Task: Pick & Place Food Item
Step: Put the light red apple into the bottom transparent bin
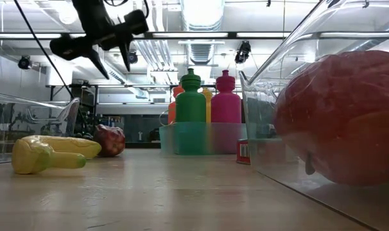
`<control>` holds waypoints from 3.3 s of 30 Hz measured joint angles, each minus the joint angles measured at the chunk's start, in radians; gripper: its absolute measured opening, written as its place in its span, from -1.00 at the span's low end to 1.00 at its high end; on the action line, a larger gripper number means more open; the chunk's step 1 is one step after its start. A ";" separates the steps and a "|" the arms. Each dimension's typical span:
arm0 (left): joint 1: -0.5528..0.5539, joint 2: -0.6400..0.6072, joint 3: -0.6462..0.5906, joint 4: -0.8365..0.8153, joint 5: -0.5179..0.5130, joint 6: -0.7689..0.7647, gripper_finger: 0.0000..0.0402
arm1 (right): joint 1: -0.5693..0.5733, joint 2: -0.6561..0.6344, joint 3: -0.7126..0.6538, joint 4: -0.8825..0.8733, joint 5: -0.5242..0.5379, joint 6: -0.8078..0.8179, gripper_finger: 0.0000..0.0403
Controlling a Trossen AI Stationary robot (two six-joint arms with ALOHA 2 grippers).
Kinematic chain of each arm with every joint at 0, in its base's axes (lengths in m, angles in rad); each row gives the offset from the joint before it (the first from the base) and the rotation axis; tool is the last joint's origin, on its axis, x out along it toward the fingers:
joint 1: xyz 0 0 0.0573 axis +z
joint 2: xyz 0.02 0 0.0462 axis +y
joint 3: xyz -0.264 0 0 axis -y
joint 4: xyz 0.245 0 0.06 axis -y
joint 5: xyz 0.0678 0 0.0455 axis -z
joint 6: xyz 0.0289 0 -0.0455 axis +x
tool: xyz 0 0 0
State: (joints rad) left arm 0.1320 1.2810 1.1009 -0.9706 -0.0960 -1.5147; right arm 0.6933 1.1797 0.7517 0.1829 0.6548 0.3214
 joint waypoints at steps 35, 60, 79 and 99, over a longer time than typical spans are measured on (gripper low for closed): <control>0.128 0.353 0.000 0.017 0.317 -0.065 0.20 | 0.000 0.000 0.000 0.000 0.000 0.000 -0.01; 0.136 0.403 -0.009 0.016 0.225 -0.093 0.20 | 0.000 0.000 0.000 -0.001 0.000 0.000 -0.01; 0.147 0.435 0.047 0.131 0.214 -0.007 0.20 | -0.001 0.000 0.000 0.000 0.000 0.000 -0.01; 0.070 0.407 0.130 0.068 0.232 0.000 0.20 | 0.000 0.000 0.000 0.000 0.000 0.000 -0.01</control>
State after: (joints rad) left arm 0.2024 1.6878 1.2305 -0.9024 0.1356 -1.5150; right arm 0.6933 1.1797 0.7517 0.1828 0.6548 0.3214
